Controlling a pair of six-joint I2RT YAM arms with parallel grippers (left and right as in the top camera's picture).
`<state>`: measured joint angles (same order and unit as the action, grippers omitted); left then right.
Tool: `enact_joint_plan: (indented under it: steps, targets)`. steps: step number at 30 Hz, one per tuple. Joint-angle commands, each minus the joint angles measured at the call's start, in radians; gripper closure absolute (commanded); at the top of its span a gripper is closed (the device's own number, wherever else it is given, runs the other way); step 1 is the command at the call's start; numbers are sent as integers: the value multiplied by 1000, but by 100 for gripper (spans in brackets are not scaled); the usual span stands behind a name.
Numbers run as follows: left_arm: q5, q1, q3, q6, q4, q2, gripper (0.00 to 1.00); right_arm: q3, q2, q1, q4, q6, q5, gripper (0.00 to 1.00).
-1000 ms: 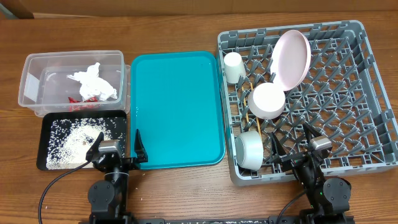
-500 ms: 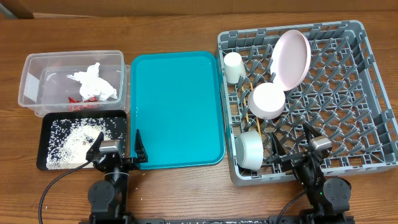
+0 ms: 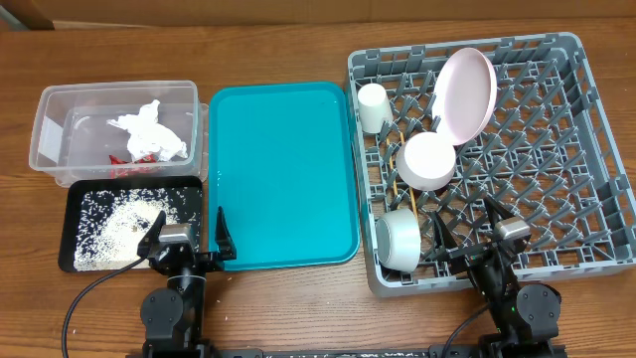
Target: Sort waste into correct bins and load items into the dishwasher
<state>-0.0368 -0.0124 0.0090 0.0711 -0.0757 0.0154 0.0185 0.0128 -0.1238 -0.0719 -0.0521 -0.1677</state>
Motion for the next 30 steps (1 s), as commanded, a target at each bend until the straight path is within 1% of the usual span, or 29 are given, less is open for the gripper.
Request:
enact_joint_plan:
  steps: [1,9,11,17,20,22,25,30]
  targets:
    - [11,5,-4,-19,2,-11,0,-10,-10,8,5,-3,9,0]
    - [11,5,-4,-19,2,-11,0,-10,-10,8,3,-1,18,0]
    - [11,5,-4,-19,2,-11,0,-10,-10,22,3,4,60,0]
    - [11,5,-4,-19,2,-11,0,-10,-10,80,21,0,81,0]
    - [11,5,-4,-19,2,-11,0,-11,-10,86,14,-8,101,0]
    - [11,5,-4,-19,2,-11,0,-11,-10,86,14,-16,122,0]
    - [11,5,-4,-19,2,-11,0,-11,-10,86,14,-89,175,0]
    - [11,5,-4,-19,2,-11,0,-11,-10,80,-13,-87,171,0]
